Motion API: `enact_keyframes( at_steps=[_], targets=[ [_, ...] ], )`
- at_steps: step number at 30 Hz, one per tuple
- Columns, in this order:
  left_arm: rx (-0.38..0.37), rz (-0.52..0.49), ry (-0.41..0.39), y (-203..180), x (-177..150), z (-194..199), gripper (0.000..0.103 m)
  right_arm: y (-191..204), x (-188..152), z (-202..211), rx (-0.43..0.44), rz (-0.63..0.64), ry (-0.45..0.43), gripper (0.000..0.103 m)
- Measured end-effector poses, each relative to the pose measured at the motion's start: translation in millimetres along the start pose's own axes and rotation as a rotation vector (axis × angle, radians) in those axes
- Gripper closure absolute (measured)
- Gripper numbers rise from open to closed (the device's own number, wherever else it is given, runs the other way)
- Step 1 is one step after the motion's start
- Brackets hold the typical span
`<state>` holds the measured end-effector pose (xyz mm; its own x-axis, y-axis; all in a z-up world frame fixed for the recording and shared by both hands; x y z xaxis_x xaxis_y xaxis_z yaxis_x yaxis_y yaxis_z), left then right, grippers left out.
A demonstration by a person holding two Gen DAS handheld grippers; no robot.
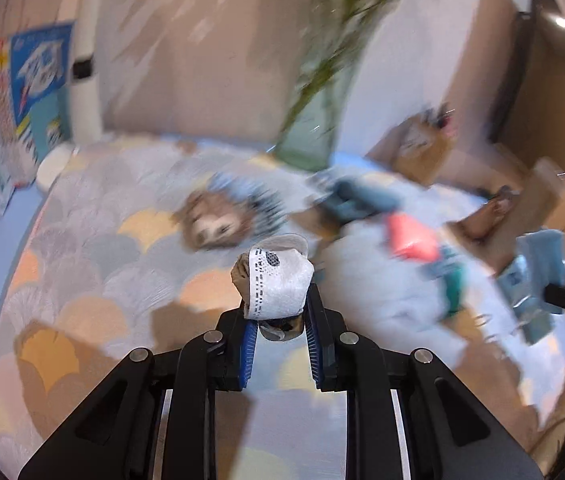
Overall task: Organize soft objects
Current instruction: 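Carry the white item and the blue mask over the glass plate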
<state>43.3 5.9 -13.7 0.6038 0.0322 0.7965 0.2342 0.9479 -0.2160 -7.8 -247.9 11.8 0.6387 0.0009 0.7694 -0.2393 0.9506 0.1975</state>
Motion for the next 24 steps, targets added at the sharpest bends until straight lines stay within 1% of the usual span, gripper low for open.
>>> enact_keyframes(
  at_steps=[3, 5, 6, 8, 9, 10, 11, 14, 16, 18, 21, 24],
  targets=[
    [-0.043, -0.06, -0.041, -45, 24, 14, 0.084, -15, 8, 24, -0.006, -0.028, -0.042, 0.089],
    [-0.097, -0.095, -0.069, -83, 40, 20, 0.084, -29, 14, 45, -0.019, -0.044, -0.081, 0.089],
    [-0.137, -0.116, -0.081, -110, 49, 21, 0.084, -37, 17, 57, -0.032, -0.052, -0.101, 0.089],
    [-0.188, -0.144, -0.085, -147, 57, 19, 0.084, -55, 19, 75, -0.067, -0.071, -0.129, 0.089],
    [-0.221, -0.166, -0.081, -174, 61, 16, 0.084, -67, 20, 85, -0.092, -0.087, -0.139, 0.089],
    [-0.237, -0.18, -0.077, -190, 63, 14, 0.084, -86, 20, 96, -0.128, -0.118, -0.148, 0.089],
    [-0.268, -0.2, -0.066, -215, 65, 9, 0.084, -99, 20, 102, -0.146, -0.138, -0.152, 0.089],
    [-0.368, -0.246, -0.026, -279, 65, -3, 0.084, -142, 20, 123, -0.217, -0.204, -0.171, 0.089],
    [-0.415, -0.286, -0.002, -315, 61, -8, 0.084, -179, 18, 135, -0.268, -0.26, -0.174, 0.089],
    [-0.454, -0.333, 0.031, -354, 55, -13, 0.084, -203, 16, 143, -0.289, -0.307, -0.181, 0.089],
    [-0.52, -0.401, 0.056, -404, 44, -15, 0.084, -236, 17, 152, -0.308, -0.383, -0.192, 0.089],
    [-0.538, -0.452, 0.083, -445, 38, -30, 0.084, -273, 16, 159, -0.35, -0.473, -0.203, 0.089]
  ],
)
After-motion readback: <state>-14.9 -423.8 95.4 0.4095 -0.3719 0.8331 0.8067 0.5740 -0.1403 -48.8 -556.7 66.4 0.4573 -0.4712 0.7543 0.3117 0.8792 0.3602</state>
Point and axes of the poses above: each gripper's, at about its wrist camera, not at the fingertips, and z roughly against the way its jaws point, y to its left, x to its top, the point moved 10 cm from there along -z, roughly the way its jaws point, and after that the axes turned 5 degrees about -y, right-handed, at the moved point
